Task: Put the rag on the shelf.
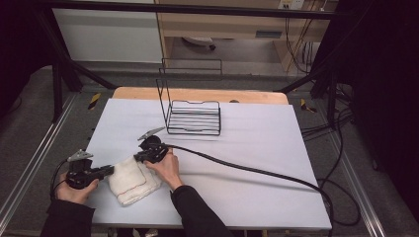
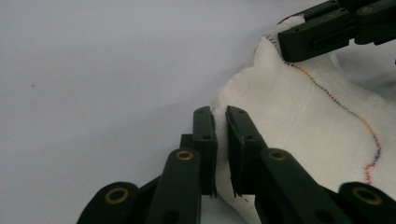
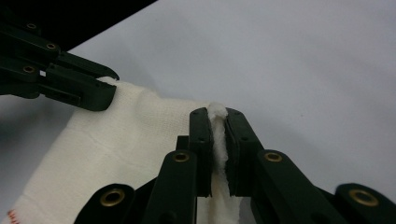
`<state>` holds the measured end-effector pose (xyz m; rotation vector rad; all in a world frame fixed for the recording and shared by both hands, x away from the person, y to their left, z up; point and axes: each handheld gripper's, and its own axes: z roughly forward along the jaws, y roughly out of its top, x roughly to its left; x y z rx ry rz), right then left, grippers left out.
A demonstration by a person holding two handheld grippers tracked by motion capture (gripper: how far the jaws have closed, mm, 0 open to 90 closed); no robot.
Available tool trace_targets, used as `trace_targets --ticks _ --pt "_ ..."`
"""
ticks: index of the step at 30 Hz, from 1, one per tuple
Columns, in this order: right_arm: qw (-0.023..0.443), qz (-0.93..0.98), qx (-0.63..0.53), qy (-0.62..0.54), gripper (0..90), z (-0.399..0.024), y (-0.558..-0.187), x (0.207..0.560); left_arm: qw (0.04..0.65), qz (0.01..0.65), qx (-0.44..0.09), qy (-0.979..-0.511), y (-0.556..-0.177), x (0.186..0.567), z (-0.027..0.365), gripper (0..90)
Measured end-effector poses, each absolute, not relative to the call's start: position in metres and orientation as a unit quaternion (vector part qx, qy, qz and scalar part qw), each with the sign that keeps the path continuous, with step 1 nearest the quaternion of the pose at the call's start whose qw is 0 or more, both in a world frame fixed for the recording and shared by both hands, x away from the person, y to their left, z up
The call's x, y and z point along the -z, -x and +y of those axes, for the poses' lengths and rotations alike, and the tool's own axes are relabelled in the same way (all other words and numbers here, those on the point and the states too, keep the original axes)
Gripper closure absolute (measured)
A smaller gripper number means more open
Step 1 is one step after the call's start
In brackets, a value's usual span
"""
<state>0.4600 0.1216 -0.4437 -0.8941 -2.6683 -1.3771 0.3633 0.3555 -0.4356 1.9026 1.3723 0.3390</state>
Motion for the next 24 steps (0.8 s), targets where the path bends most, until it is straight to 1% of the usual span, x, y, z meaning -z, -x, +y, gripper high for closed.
trace_targets --ticks 1,6,7,9,11,24 --pt "-0.001 -0.851 0.442 0.284 83.0 0.120 -0.459 0.440 0.390 0.533 -0.140 -0.738 -0.362 0.432 0.356 82.3" --pt "-0.016 -0.846 0.454 0.280 83.0 0.113 -0.454 0.428 0.417 0.519 -0.159 -0.729 -0.359 0.425 0.354 82.3" --pt "-0.028 -0.842 0.463 0.277 82.9 0.108 -0.449 0.422 0.423 0.516 -0.163 -0.727 -0.358 0.423 0.354 82.3" --pt "-0.031 -0.840 0.466 0.276 82.9 0.106 -0.448 0.420 0.432 0.509 -0.173 -0.724 -0.357 0.419 0.351 82.3" --pt "-0.044 -0.833 0.477 0.276 82.9 0.099 -0.442 0.413 0.442 0.499 -0.184 -0.723 -0.354 0.414 0.348 82.3" --pt "-0.081 -0.811 0.511 0.274 83.0 0.079 -0.420 0.395 0.474 0.476 -0.200 -0.713 -0.347 0.398 0.338 82.2"
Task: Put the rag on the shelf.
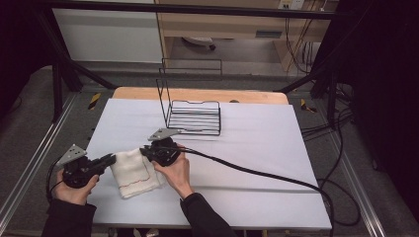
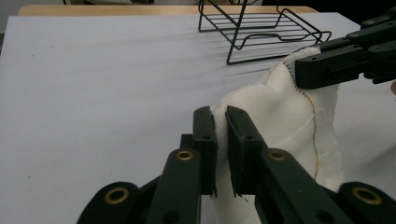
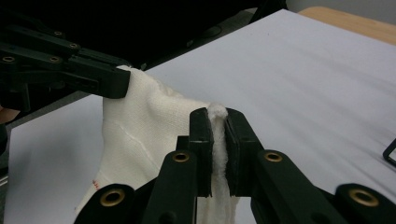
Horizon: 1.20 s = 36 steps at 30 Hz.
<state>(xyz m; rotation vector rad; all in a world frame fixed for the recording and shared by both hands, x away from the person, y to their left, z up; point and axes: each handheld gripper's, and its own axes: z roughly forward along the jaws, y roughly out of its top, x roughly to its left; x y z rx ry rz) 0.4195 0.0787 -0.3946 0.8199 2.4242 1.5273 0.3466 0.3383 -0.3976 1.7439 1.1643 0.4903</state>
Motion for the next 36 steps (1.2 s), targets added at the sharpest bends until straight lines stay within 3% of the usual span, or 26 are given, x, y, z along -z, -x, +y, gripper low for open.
trace_targets --ticks 20,36 --pt "0.140 0.776 -0.556 -0.262 82.9 0.052 -0.398 0.358 0.524 0.442 -0.234 -0.689 -0.340 0.368 0.321 82.2" --pt "0.177 0.750 -0.578 -0.268 82.9 0.011 -0.393 0.332 0.549 0.403 -0.254 -0.687 -0.352 0.339 0.280 82.1"
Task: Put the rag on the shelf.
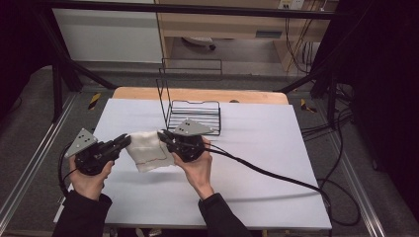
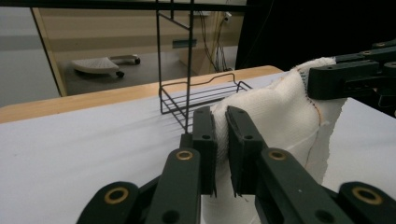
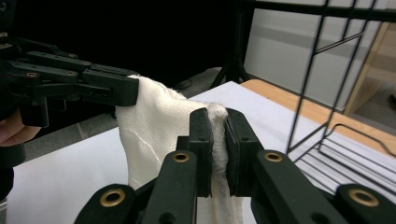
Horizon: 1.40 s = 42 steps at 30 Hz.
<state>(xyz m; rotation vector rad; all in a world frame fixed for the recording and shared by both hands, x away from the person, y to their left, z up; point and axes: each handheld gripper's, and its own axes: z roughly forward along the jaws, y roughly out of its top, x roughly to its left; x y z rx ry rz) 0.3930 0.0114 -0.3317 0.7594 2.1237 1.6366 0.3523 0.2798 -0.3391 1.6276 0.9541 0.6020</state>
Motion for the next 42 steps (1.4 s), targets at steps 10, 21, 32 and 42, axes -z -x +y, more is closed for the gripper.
trace_targets --ticks 10,21,32,42 --pt "0.204 0.736 -0.585 -0.273 82.9 -0.019 -0.389 0.316 0.568 0.382 -0.254 -0.683 -0.362 0.325 0.251 82.1" --pt "0.231 0.713 -0.599 -0.283 82.9 -0.054 -0.388 0.302 0.586 0.361 -0.255 -0.680 -0.373 0.308 0.222 82.1" --pt "0.249 0.689 -0.616 -0.288 82.9 -0.076 -0.390 0.287 0.599 0.341 -0.260 -0.676 -0.384 0.287 0.201 82.2" --pt "0.258 0.674 -0.628 -0.290 82.9 -0.084 -0.396 0.279 0.612 0.335 -0.265 -0.666 -0.393 0.276 0.192 82.2"
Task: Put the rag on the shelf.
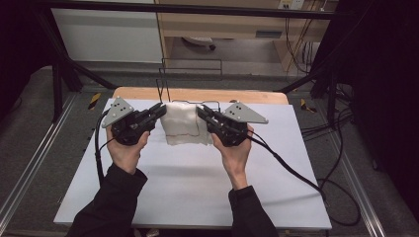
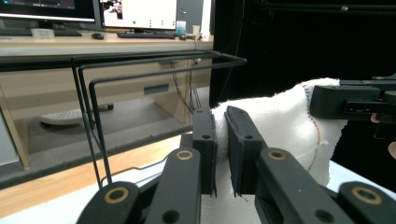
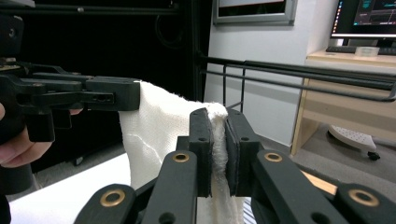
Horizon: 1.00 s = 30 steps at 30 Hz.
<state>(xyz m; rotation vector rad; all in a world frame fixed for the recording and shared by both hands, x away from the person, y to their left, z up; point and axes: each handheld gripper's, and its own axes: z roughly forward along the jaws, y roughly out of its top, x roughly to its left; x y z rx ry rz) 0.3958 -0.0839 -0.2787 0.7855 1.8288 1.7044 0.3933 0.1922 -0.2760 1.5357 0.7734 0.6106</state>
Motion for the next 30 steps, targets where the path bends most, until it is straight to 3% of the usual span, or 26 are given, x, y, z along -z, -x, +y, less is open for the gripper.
trace_targets --ticks 30 --pt "0.282 0.642 -0.651 -0.292 82.9 -0.101 -0.415 0.237 0.633 0.315 -0.280 -0.649 -0.415 0.230 0.175 82.2"
